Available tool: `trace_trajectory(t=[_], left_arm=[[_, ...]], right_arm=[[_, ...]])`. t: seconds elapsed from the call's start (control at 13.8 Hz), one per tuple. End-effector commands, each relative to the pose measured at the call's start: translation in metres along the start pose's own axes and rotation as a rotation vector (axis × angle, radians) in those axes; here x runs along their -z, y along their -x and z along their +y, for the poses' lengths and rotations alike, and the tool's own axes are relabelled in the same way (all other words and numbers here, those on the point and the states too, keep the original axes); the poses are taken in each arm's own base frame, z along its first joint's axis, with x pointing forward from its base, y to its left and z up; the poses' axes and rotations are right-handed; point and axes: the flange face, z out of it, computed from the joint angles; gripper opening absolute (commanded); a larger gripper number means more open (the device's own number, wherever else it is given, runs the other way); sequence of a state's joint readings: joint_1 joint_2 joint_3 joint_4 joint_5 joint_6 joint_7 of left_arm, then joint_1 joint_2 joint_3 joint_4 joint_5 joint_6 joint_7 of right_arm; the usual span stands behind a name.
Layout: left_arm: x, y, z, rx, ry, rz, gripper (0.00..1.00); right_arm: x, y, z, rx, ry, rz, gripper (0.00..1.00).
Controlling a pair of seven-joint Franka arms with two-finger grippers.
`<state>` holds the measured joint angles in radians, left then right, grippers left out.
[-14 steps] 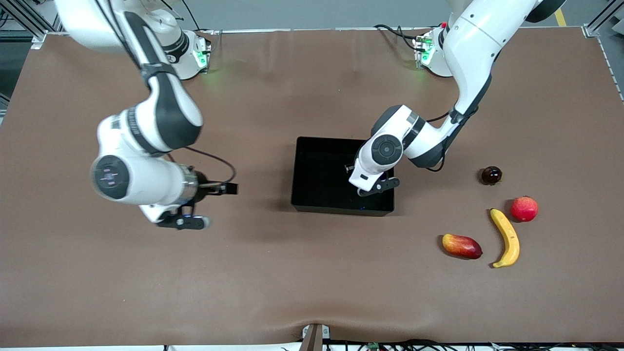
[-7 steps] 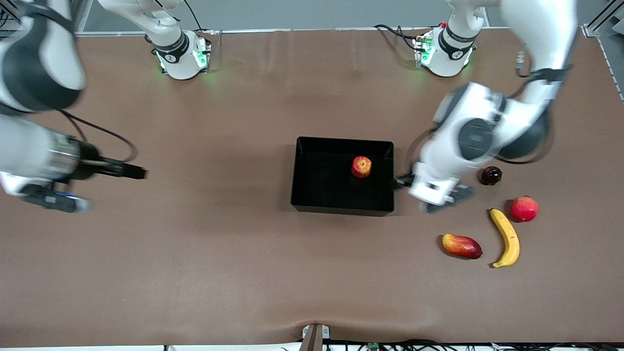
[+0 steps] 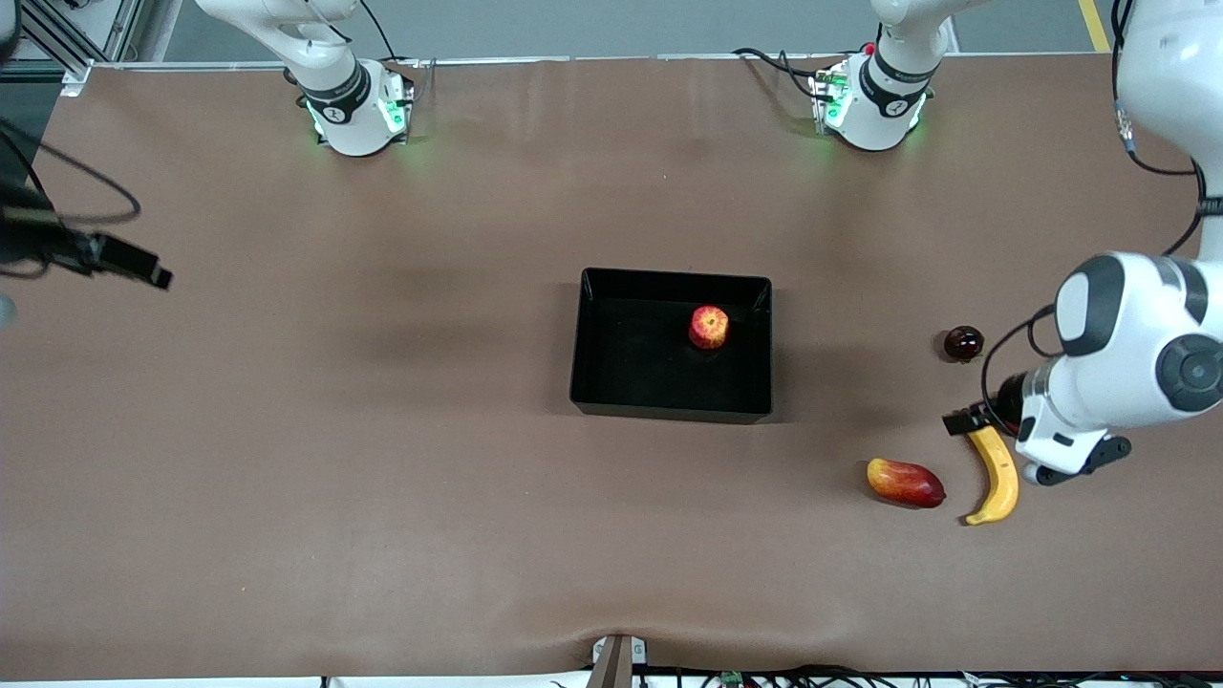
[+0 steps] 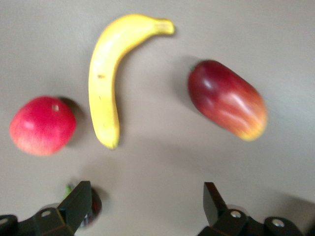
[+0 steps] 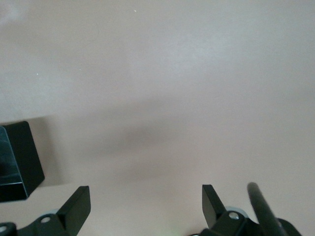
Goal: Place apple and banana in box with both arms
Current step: 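Grasp the yellow banana at its middle with the left gripper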
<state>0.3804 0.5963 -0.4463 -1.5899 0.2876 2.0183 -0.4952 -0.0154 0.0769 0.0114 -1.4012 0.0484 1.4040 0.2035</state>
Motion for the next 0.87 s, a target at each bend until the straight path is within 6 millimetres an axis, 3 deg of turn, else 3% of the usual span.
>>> trace_trajectory(t=[0.0,0.22,0.36,0.58,0.8], left_arm=[[-0.050,-0.023,-0.012,-0.003,0.014,0.048,1.00],[-0.073,-0.037,-0.033,-0.029,-0.043,0.108,1.00],[-0.082,-0.044,-0.035,-0.045,-0.054,0.132,1.00],[-0.101,-0.050,-0.054,-0.059,-0.107,0.147,1.00],[-0.110,-0.051,-0.053,-0.066,-0.102,0.152,1.00]], right_arm=[[0.025,0.041,0.006,0.040,0.053,0.020,1.00],[0.036,0.056,0.018,0.066,0.055,0.008,1.00],[0.036,0.051,0.020,0.066,0.053,0.017,1.00],[0.032,0.047,0.018,0.069,0.052,0.011,1.00],[0.033,0.047,0.019,0.135,0.052,0.012,1.00]])
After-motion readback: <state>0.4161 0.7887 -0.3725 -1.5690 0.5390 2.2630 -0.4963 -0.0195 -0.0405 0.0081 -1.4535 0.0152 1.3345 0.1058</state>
